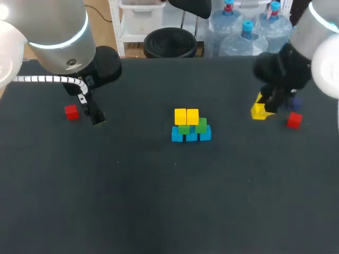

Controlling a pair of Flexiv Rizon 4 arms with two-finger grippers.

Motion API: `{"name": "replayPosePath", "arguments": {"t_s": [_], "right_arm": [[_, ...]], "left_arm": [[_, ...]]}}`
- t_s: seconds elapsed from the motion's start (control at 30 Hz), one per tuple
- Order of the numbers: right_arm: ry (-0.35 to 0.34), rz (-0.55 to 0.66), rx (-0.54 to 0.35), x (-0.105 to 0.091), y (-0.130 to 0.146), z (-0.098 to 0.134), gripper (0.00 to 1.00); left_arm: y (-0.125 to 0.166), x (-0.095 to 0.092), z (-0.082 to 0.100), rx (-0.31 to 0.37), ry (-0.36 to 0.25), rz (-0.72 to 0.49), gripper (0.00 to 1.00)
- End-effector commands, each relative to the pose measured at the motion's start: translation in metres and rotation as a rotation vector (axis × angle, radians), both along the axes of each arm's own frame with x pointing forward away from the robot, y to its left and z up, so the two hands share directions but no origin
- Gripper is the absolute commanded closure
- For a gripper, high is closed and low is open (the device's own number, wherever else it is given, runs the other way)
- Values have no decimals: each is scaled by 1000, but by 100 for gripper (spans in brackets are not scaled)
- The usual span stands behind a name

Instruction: Place the blue cubes, place green cubes on the blue cubes, place the yellow cubes on the green cubes, then place the red cubes on the yellow cubes, and place purple cube on the red cubes.

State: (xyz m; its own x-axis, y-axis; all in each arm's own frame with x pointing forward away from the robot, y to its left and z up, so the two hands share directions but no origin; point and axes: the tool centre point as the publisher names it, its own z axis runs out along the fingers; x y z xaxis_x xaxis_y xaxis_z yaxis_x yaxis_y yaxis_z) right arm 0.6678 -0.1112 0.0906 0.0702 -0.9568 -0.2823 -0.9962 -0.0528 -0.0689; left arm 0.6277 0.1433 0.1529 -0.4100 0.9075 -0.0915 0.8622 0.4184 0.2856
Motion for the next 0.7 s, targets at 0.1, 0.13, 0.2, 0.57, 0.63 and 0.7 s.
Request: {"name": "replayPosePath", "arguments": {"t_s": [0.1,0.13,0.2,0.57,0.63,0.7], "right_arm": [[85,92,-28,17,27,6,100],[94,98,-27,18,29,6,100],[123,116,-67,18,34,4,100],[194,124,-112,17,57,13,100],[197,121,-132,18,58,14,100],[201,119,-145,19,59,13,100]], "left_arm": [[1,0,0,-3,1,-3,0],[1,0,0,-3,1,-3,0],[1,0,0,-3,1,-3,0],[1,0,0,-3,1,-3,0],[1,0,0,-3,1,-3,0],[1,0,0,-3,1,-3,0]]}}
